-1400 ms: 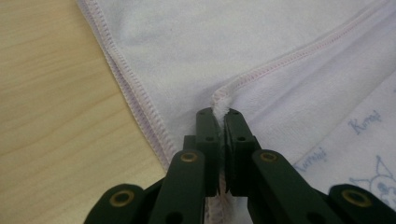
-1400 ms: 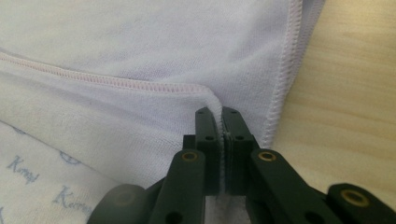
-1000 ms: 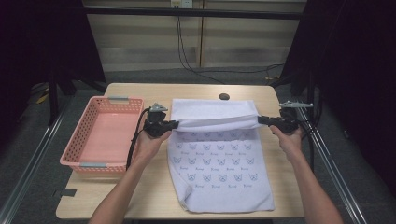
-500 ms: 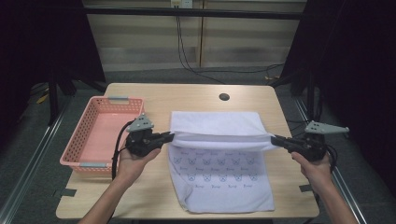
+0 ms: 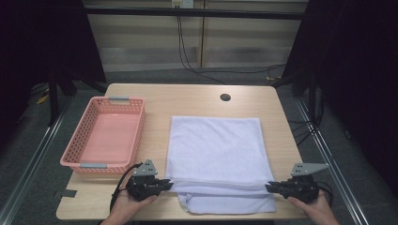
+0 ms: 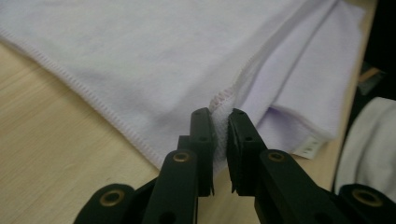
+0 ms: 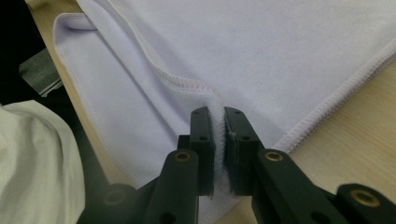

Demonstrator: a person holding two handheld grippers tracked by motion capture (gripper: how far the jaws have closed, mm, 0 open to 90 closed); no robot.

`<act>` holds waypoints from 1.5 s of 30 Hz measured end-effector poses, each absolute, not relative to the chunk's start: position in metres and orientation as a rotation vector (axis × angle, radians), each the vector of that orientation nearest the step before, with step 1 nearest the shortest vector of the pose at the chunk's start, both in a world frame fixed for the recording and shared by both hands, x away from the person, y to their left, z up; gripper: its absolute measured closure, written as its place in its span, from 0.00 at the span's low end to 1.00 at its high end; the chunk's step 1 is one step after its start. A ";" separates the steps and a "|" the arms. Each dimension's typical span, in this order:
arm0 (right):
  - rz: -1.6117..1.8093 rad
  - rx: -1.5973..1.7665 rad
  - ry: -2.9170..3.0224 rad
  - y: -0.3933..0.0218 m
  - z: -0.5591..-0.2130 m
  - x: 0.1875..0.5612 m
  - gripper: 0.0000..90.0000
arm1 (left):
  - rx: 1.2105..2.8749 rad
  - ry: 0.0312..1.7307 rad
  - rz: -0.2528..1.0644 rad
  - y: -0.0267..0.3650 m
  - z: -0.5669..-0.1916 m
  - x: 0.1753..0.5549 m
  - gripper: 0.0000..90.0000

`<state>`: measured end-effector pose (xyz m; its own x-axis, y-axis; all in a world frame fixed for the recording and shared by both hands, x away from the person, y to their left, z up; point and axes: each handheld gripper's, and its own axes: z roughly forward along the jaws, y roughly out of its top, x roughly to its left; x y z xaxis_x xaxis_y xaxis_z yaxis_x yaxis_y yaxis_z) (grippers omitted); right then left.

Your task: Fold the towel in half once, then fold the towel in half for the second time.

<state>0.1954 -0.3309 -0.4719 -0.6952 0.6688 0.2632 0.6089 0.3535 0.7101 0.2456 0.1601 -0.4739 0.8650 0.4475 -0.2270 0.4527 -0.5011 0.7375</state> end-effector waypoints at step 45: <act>0.977 1.145 2.443 -0.296 -0.497 0.277 0.90 | 2.259 0.732 0.150 0.121 -0.497 0.315 0.92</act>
<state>0.2771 -0.2958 -0.4973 -0.6507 0.7584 0.0381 0.5754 0.4598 0.6764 0.3150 0.1208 -0.4969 0.8300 0.5469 -0.1093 0.4599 -0.5602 0.6890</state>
